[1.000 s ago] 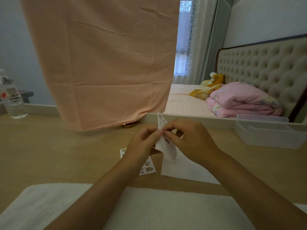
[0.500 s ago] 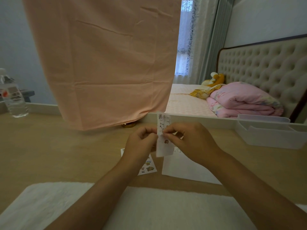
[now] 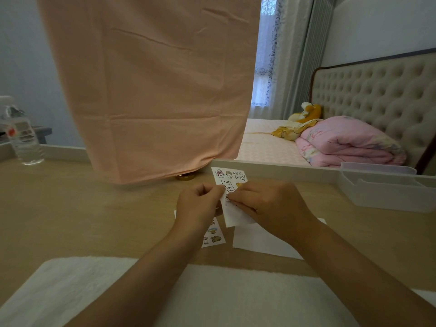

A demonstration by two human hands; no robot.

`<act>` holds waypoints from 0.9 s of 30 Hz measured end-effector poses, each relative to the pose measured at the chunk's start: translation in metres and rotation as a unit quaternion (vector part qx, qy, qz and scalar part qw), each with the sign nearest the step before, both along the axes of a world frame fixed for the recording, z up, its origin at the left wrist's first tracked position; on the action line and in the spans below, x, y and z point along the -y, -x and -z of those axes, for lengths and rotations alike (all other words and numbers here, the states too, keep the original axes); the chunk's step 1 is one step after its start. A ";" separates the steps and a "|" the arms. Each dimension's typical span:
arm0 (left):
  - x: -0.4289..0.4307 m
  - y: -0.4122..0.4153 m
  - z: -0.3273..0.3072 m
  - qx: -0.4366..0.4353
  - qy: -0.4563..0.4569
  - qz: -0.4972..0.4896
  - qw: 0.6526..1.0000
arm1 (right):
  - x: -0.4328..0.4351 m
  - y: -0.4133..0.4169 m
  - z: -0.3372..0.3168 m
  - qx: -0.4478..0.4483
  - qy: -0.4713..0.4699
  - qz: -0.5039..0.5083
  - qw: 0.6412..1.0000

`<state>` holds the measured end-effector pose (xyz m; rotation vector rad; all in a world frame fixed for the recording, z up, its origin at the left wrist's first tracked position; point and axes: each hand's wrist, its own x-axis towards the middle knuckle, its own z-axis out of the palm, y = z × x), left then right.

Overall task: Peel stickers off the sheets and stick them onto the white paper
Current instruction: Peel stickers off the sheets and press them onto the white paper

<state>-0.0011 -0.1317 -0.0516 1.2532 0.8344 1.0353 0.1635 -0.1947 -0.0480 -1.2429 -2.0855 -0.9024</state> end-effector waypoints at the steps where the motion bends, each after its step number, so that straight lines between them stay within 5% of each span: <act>1: 0.000 0.000 0.001 -0.004 -0.005 -0.005 1.000 | 0.000 0.000 0.001 0.008 -0.003 -0.001 1.000; 9: -0.001 0.000 0.003 -0.012 -0.073 -0.003 0.997 | 0.001 -0.003 0.002 -0.043 -0.025 -0.022 0.999; 15: -0.004 0.004 0.004 -0.010 -0.148 0.011 0.989 | 0.004 0.000 -0.003 -0.241 0.050 -0.039 0.968; 22: -0.008 0.008 0.007 -0.035 -0.212 -0.001 0.977 | 0.004 0.001 -0.002 -0.176 0.034 -0.032 0.983; 27: -0.008 0.012 0.005 -0.042 -0.295 0.003 0.955 | 0.006 0.006 -0.007 -0.259 0.086 -0.034 0.961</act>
